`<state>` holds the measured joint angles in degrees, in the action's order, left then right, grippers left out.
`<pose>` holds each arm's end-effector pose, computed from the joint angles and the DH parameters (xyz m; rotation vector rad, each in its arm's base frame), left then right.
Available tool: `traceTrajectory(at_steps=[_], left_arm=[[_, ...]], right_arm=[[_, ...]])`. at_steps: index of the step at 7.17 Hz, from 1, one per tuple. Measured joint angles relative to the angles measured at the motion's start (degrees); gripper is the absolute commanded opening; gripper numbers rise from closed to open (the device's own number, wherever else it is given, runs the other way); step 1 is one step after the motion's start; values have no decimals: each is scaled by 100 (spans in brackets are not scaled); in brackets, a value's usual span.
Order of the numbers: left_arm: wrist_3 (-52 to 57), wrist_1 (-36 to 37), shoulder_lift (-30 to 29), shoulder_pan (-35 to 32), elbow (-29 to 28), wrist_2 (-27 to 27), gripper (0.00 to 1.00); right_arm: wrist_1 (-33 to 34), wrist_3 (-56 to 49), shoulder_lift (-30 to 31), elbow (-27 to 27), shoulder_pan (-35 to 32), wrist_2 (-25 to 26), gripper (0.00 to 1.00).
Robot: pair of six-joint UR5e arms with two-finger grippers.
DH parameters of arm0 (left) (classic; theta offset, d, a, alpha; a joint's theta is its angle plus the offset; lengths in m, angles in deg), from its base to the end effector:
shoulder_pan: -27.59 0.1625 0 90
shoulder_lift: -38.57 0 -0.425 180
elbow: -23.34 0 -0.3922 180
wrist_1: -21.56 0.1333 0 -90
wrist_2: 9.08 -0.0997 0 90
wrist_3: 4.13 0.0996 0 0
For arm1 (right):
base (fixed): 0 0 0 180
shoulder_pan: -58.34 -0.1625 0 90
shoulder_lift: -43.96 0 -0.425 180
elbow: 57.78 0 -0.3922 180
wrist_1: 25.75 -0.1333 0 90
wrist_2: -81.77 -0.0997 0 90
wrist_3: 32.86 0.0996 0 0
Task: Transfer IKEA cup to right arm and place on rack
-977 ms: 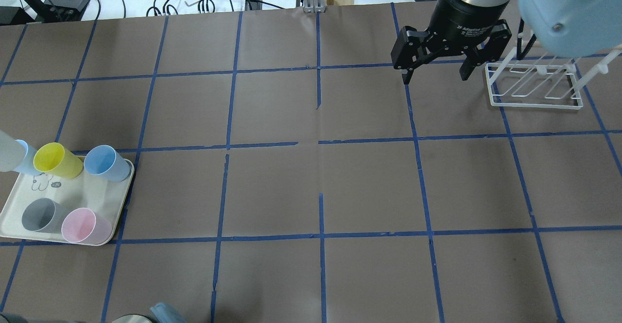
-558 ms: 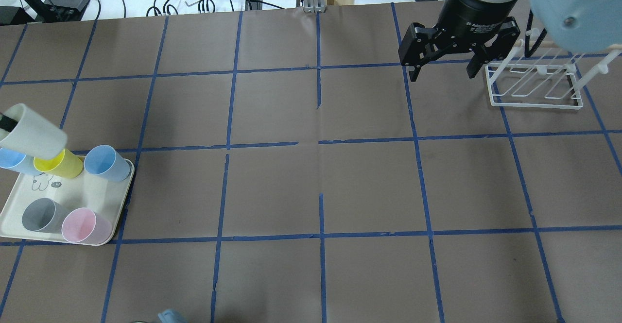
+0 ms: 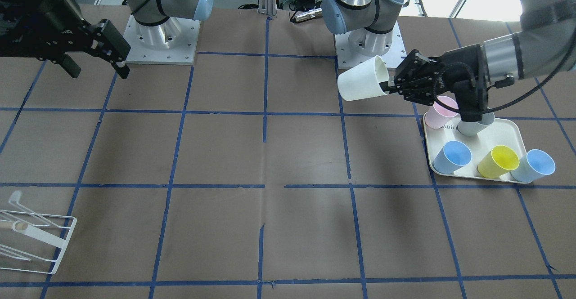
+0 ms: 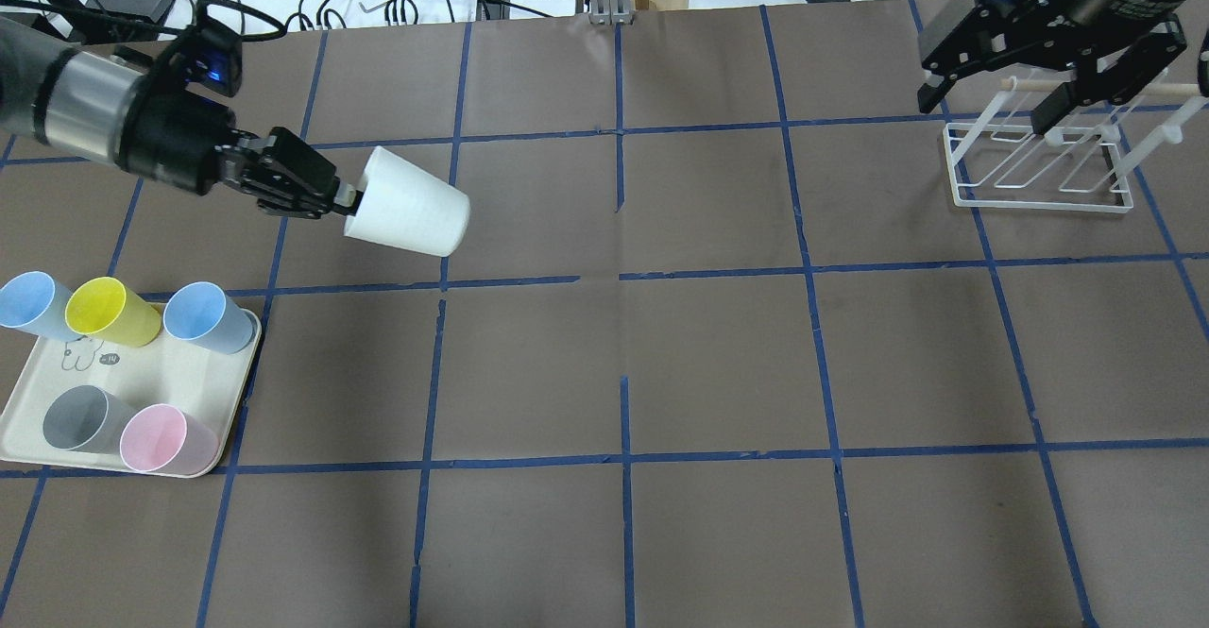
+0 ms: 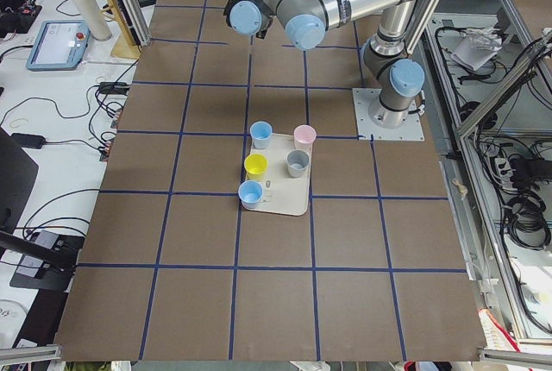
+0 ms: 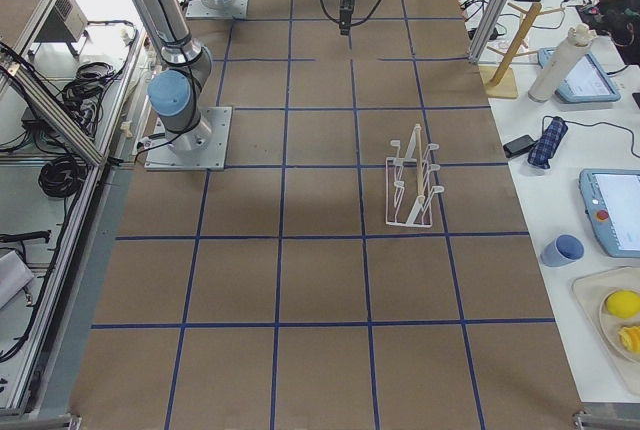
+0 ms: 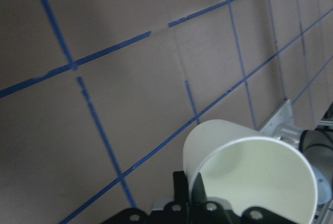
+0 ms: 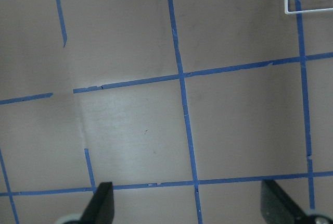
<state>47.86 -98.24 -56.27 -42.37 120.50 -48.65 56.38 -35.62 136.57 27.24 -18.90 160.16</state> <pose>-0.0426 -0.4962 0.3907 -0.2081 -2.0558 -0.0651 0.0461 -0.4909 0.5408 0.2570 2.9287 -0.0332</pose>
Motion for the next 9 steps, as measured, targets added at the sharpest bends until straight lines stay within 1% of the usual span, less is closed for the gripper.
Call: traceTrajectory(at_steps=[1,2,4,5,6,7,9], left_arm=[[-30,2,-5,-250,309,803,0],[-51,0,-12,-679,522,1672,0],[-122,-19,-82,-1839,738,3313,0],[-142,-21,-124,-2224,818,3965,0],[-151,-26,-155,-2460,878,4432,0],[-156,-25,-202,-2632,929,4708,0],[-158,-1,-353,-2792,969,4936,0]], right_arm=[[-180,-46,51,-2,357,-353,100],[-480,-175,90,-2,770,-776,100],[-1239,-571,126,12,1626,-1674,100],[-1663,-674,128,35,1992,-2041,100],[-2117,-718,120,63,2323,-2300,100],[-2593,-735,101,120,2629,-2481,100],[-3546,-703,60,389,3037,-2598,100]])
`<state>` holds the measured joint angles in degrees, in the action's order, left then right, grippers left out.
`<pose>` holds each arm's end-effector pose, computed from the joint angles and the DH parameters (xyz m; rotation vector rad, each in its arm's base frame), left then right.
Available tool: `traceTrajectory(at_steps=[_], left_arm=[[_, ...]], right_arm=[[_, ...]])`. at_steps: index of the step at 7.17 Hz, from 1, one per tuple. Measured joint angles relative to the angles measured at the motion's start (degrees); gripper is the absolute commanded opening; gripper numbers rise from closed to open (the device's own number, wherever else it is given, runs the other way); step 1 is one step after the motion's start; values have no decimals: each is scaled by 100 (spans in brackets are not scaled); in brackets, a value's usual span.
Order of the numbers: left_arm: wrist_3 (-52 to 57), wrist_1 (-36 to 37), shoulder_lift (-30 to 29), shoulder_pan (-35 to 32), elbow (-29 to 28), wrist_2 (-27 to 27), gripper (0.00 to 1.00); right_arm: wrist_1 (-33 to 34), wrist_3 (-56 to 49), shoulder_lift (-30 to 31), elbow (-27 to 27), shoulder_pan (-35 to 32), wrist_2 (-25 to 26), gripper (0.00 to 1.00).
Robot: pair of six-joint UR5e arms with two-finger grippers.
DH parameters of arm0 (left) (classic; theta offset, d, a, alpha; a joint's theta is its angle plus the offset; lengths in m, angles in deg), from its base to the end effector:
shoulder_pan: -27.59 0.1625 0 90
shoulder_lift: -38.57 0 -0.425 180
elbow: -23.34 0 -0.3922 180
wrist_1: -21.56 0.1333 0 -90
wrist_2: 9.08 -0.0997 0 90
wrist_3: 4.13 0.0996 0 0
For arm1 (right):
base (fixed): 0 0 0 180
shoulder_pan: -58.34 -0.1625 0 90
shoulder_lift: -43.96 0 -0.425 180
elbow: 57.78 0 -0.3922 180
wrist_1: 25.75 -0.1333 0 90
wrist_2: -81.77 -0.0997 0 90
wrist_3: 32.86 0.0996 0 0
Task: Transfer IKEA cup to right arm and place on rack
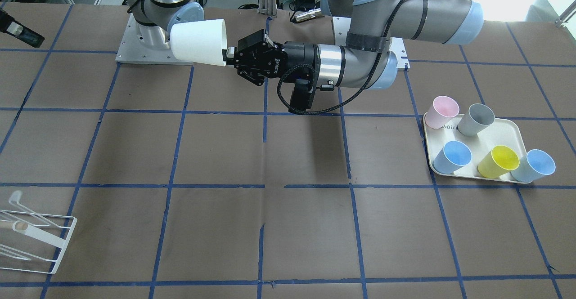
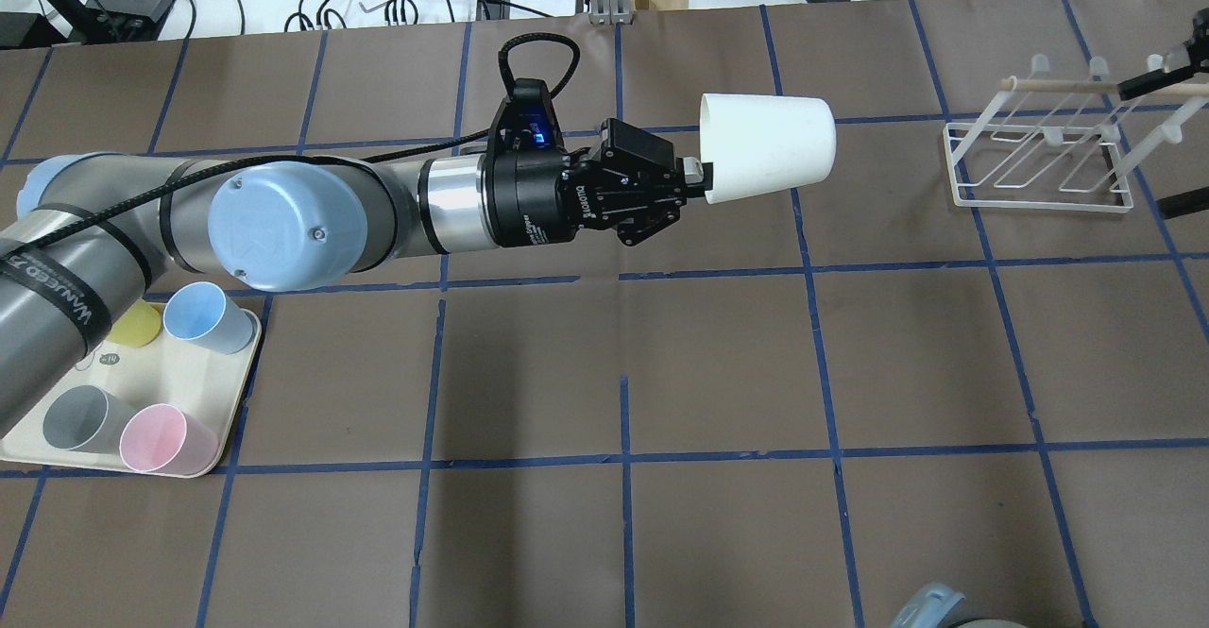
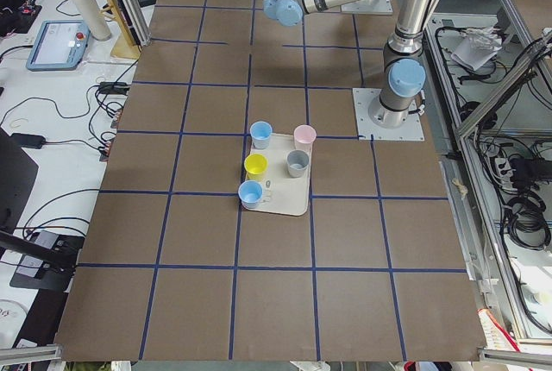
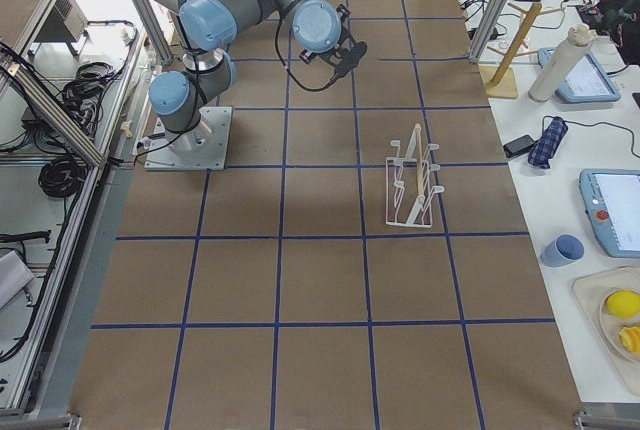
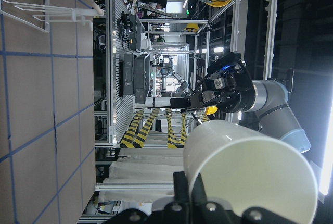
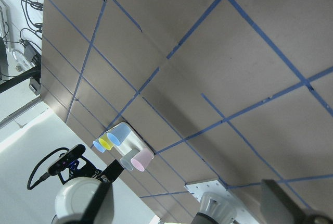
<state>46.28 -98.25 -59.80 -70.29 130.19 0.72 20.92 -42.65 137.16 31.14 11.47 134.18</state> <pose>-0.2961 -0.4514 0.3439 0.0667 -1.4719 -0.0686 -0.1285 -0.4210 0.4920 0.9031 2.0718 0.3721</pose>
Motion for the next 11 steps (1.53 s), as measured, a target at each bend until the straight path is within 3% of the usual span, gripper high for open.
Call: traceTrajectory(at_steps=[4,6,11], left_arm=[[-3,133,-34,-205,-35,303,0],[-4,141,-43,-218,-40,353,0],[21,347,-326,-540,-41,1004,0]], right_arm=[[-1233,85,-555,208,87,-36,100],[-1695,157,-835,207,47,-389,100],[-1834,635,-818,124,-712,-1299,100]])
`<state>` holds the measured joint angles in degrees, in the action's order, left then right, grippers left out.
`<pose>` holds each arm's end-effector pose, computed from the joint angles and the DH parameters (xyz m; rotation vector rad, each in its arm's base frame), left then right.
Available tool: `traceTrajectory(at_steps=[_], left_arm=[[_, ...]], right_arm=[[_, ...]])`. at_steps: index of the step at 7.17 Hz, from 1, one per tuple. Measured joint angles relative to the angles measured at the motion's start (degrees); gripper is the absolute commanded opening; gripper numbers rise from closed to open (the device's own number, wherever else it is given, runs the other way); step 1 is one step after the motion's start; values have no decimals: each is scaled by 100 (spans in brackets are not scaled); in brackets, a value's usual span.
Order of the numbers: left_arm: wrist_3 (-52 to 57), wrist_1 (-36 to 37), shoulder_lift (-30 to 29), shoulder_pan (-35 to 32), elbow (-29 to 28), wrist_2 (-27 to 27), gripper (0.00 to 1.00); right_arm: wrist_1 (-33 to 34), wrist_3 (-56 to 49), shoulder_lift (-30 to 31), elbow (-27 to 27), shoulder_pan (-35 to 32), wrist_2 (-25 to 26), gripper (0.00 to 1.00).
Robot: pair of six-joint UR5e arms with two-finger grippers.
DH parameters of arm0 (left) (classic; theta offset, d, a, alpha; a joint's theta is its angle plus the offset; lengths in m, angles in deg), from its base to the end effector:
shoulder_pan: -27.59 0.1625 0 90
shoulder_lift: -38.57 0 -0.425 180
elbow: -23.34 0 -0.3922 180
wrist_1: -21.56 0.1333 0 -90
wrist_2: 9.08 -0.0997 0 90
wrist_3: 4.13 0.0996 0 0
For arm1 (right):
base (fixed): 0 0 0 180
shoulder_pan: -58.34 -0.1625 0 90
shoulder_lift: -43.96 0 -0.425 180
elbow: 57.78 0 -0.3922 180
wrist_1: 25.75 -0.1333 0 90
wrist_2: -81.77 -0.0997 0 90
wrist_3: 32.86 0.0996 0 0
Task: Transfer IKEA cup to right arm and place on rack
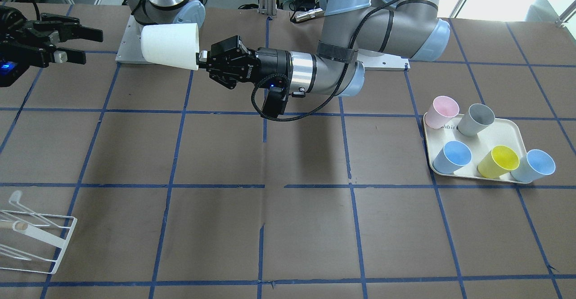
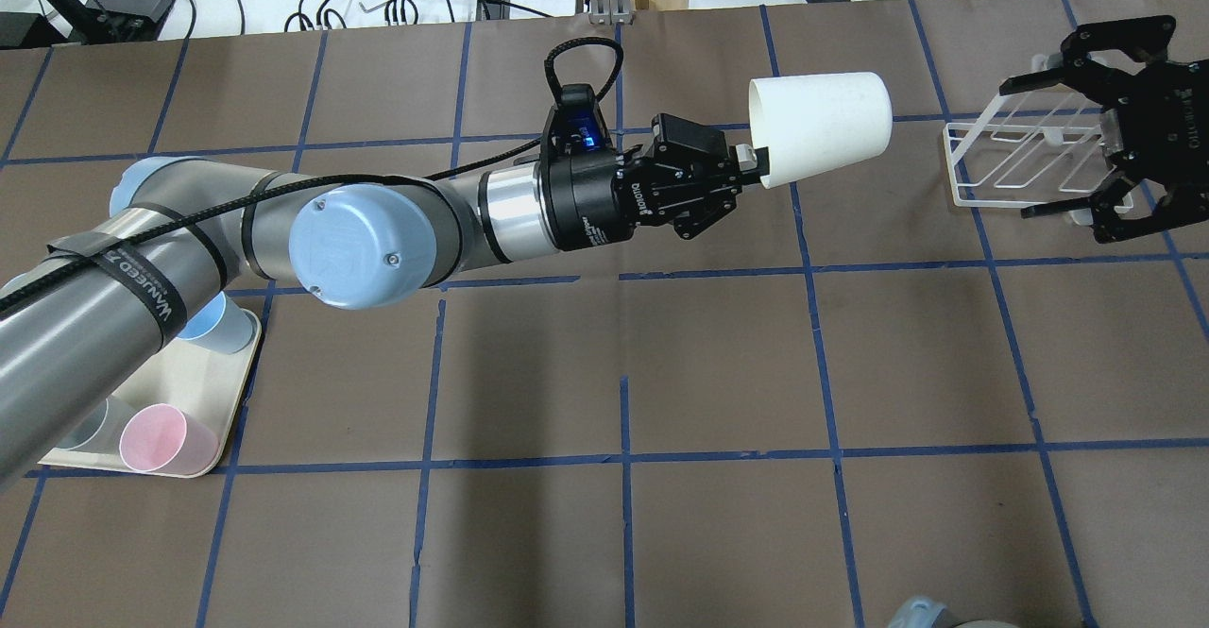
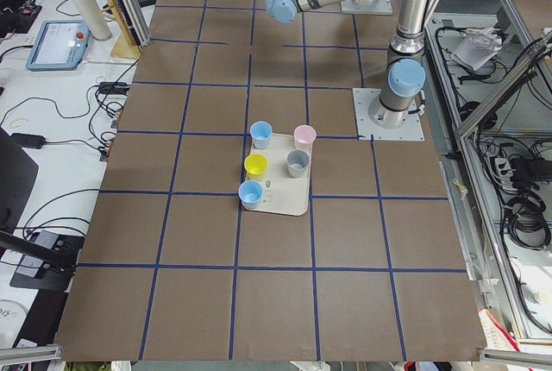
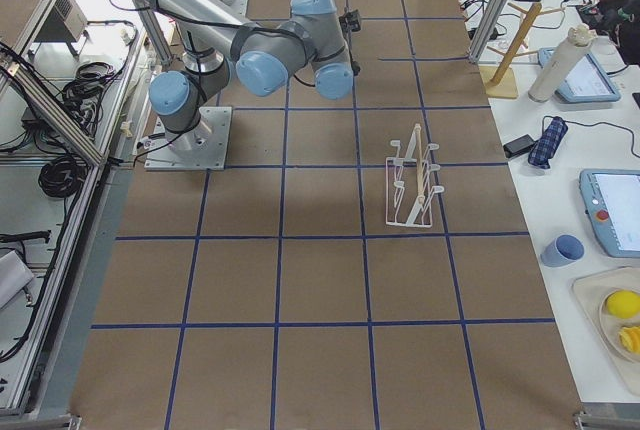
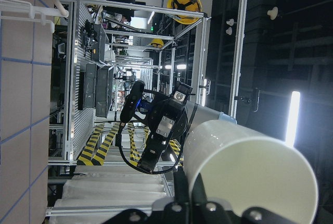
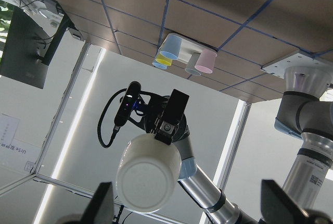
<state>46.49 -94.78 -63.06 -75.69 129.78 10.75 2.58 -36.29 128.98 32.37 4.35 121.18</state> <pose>-0.3397 -0.4513 0.3328 0.1016 -1.3684 -0.0346 -0.0702 -0.4542 0.4343 1.0563 1.5900 0.8406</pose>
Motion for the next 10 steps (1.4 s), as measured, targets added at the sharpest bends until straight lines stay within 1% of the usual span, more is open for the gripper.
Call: traceTrajectory(at_steps=[3,8,10], left_arm=[[9,77,-76,-140,0,94,0],[19,85,-85,-160,9,99,0],[19,85,-85,-165,9,100,0]], right_arm=[[-34,42,161,-14,-406,-118,100],[6,56,195,-11,-900,-746,100],[25,59,180,-7,-1040,-873,100]])
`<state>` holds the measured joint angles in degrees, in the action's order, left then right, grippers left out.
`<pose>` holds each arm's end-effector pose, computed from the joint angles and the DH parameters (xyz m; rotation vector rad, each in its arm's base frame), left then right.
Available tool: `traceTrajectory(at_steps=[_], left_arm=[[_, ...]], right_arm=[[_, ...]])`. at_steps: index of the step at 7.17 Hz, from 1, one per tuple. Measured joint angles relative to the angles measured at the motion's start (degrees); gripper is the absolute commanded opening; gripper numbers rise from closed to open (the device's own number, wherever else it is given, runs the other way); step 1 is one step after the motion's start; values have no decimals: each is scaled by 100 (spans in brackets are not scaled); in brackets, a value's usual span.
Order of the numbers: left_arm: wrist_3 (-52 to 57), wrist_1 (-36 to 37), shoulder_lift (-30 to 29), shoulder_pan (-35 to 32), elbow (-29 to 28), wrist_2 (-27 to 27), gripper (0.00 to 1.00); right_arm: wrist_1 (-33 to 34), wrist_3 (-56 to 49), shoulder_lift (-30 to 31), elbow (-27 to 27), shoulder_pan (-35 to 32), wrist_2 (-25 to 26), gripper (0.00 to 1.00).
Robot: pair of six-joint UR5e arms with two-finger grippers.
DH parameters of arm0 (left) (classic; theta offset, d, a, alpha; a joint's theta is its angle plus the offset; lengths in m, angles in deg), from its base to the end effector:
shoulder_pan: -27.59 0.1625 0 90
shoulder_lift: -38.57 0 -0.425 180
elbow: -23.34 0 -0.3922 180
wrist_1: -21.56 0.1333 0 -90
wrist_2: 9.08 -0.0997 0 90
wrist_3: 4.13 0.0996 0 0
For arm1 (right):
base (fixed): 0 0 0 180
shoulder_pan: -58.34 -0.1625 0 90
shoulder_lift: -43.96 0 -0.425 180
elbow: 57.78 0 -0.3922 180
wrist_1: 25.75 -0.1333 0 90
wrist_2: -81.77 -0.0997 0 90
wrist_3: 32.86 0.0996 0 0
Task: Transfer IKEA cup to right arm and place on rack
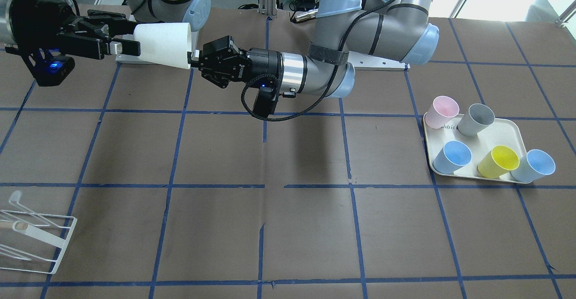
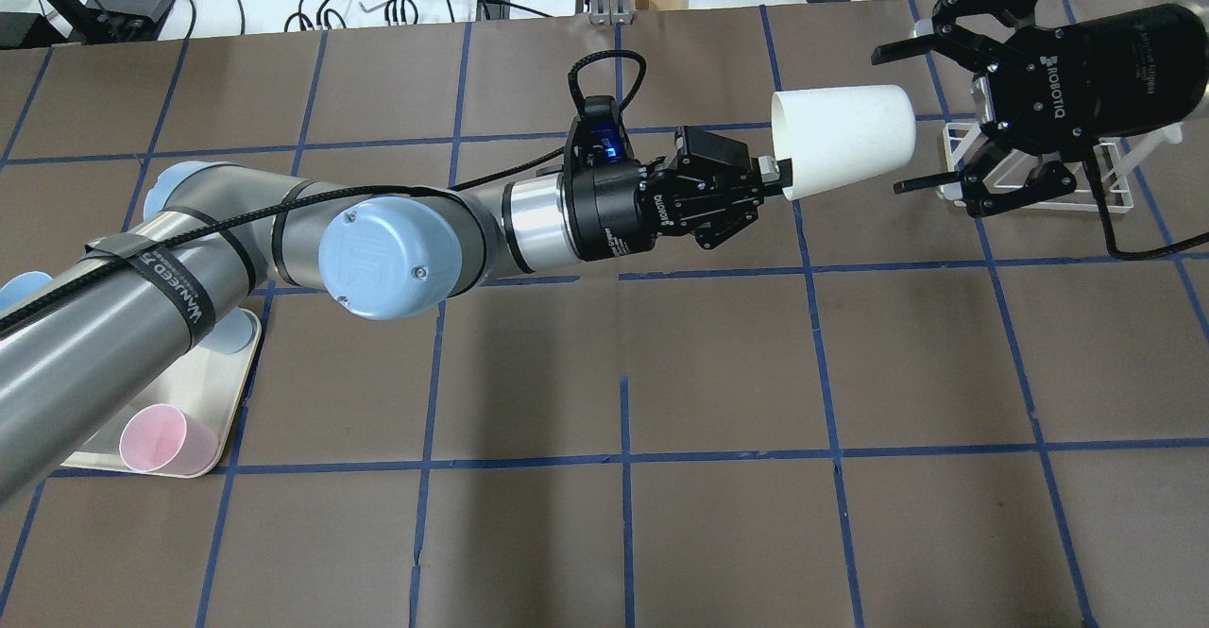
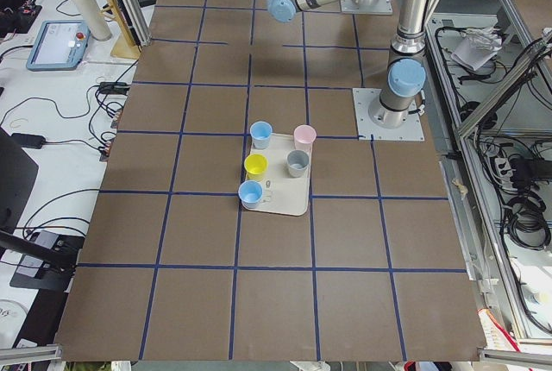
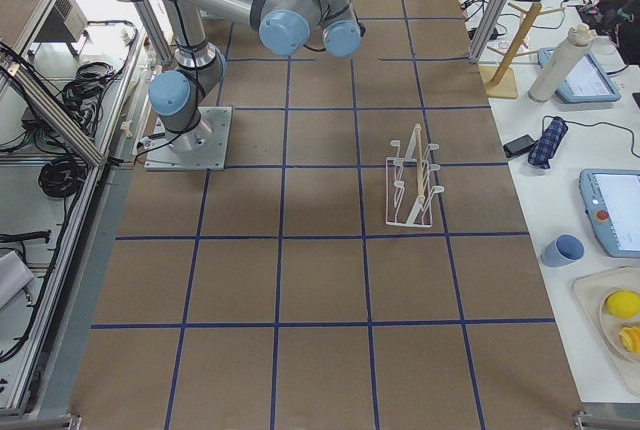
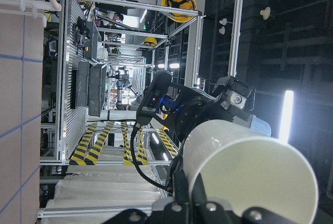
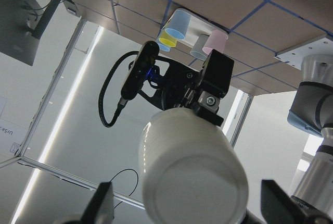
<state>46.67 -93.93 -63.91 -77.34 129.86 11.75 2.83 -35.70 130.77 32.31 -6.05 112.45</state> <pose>-0.3531 -0.4457 0.3267 0.0924 -1.3598 -0.0472 0.0194 -0.4660 0.4525 0.9700 1.6004 0.8345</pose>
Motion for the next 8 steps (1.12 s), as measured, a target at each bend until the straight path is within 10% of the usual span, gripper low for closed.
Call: traceTrajectory(at_steps=[6,7,8], left_arm=[[0,0,21,-12,1,0,0],[0,0,19,-11,1,1,29],[-9,-1,5,-10,-4,-1,84]], right_arm=[[33,-14,0,36,-29,48,60],[40,-15,-1,23,-29,70,51],[48,-15,-7,4,-29,88,47]])
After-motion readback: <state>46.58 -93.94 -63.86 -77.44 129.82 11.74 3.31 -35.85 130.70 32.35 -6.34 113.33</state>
